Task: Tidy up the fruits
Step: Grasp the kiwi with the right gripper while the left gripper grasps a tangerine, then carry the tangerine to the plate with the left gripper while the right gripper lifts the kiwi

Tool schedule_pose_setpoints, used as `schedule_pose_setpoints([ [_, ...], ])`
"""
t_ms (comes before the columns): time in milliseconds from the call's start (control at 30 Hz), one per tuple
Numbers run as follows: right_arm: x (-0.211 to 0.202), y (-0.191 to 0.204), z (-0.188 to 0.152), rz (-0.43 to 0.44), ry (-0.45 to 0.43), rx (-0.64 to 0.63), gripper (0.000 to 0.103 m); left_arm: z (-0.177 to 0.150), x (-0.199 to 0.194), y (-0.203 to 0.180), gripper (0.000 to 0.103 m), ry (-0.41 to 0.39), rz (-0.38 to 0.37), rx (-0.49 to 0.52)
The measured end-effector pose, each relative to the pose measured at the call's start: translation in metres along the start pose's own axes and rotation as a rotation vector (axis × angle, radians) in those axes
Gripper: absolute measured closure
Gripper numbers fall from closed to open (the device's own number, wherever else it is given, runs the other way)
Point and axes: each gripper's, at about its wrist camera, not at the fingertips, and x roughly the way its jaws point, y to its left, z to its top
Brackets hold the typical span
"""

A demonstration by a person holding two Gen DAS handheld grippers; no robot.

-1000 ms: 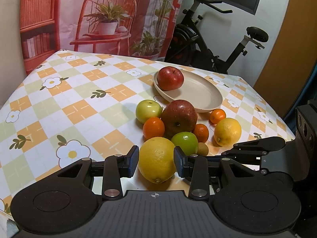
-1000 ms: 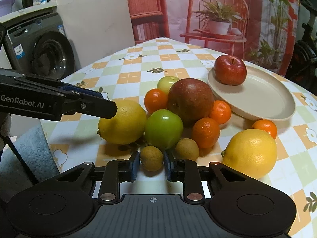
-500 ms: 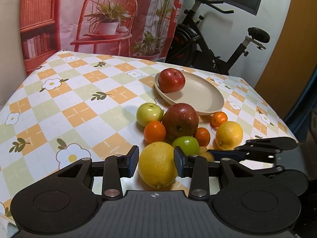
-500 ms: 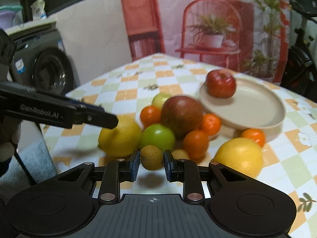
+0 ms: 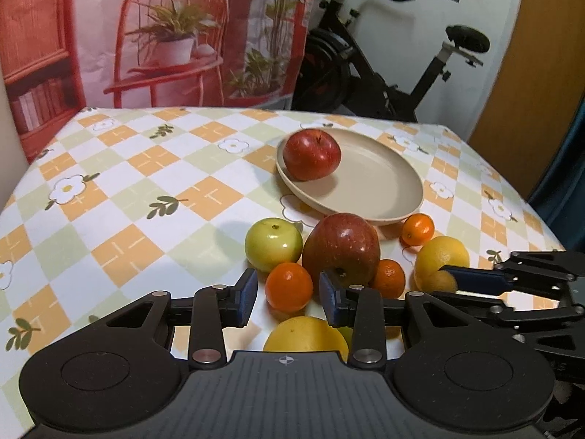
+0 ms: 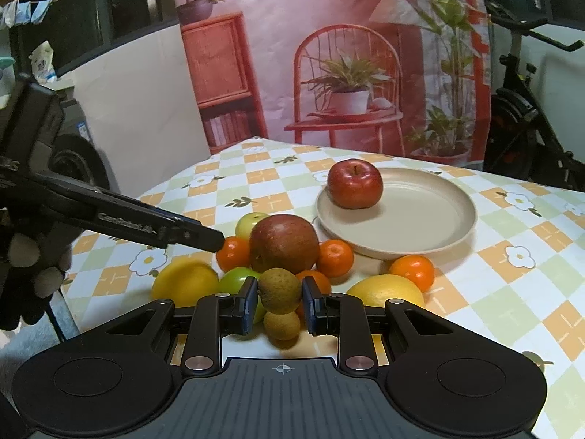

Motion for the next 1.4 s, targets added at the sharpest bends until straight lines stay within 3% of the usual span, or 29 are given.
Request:
schedule_pose_setpoints([
  [467,0.001,-0.003,-0.002,-0.012,-0.004,0.022,0.079,-0.003,0.030,0.020,0.064,0.062,-0.094,-0.067],
  [900,0.006,-0.007,-0.001,-0.020,0.005,0.030,0.079,-0.005,0.033,0.021,0.069,0.062,-0.104,-0.059],
  [1400,-0.009,-0.026,0.019,-0.048,-0.055,0.052,0.079,0.022,-0.019,0.016,0.069,-0.080,-0.073,-0.040],
])
